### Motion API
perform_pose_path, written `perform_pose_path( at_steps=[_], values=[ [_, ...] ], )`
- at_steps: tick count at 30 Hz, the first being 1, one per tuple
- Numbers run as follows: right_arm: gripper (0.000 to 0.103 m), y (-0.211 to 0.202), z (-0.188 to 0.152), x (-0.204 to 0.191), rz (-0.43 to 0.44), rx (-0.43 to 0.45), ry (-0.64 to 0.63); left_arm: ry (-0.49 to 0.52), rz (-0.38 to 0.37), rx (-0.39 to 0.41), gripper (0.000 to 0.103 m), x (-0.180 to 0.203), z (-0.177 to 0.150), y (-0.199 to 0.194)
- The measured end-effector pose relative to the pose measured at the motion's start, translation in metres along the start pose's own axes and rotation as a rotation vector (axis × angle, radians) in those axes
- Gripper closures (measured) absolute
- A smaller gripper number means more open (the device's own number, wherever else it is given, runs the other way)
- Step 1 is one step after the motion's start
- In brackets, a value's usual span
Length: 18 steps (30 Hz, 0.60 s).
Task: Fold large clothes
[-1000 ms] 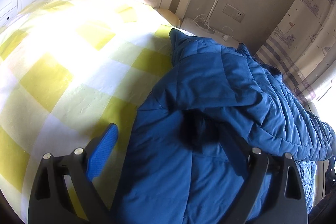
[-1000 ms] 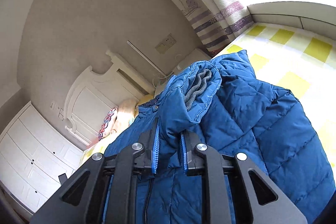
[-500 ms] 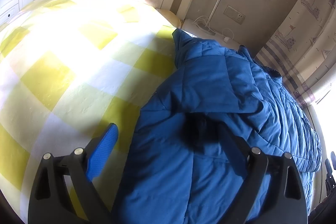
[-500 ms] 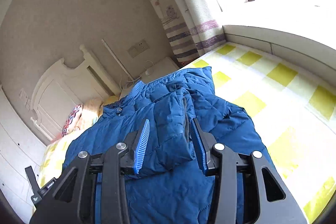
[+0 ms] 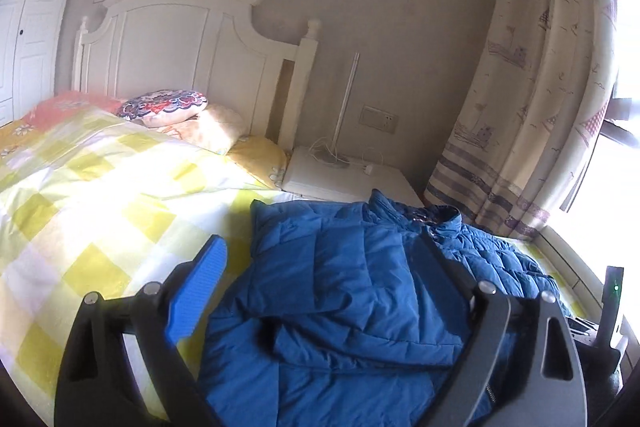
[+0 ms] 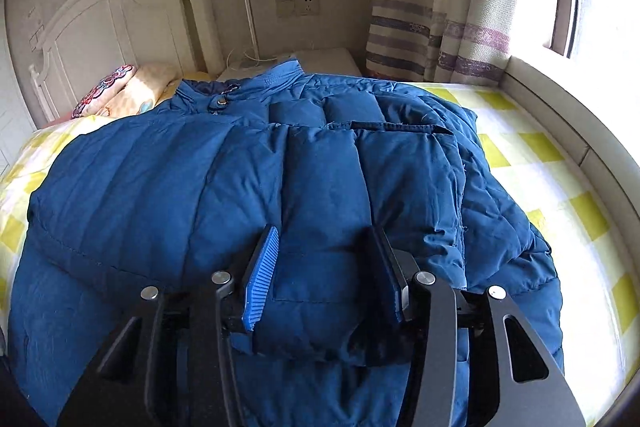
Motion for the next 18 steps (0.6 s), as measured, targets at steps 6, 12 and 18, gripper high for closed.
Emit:
perform_pose_path(
  at_steps=[6,12,18],
  values=[
    [0.056,-0.001,-0.003,0.004,0.037,0.014,0.023,0.205,0.077,-0.35,0.007,0.056,-0.044,0.092],
    [0.053,-0.001,-0.004,0.004,0.053,0.013,0.024,0.168,0.117,-0.308,0.009,0.056,-0.03,0.077],
    [0.053,-0.003,-0.006,0.005,0.07,0.019,0.036,0.262,0.055,-0.238,0.008,0.122,0.003,0.077]
  ],
)
Point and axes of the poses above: each gripper's, at about its wrist camera, not at the fingertips, and y roughly the way its jaws point, x to its right, z to its top, the point moved 1 cm from there along y, roughly the way its jaws point, and after that the axes turned 15 degrees about z, right-handed, at the moved point
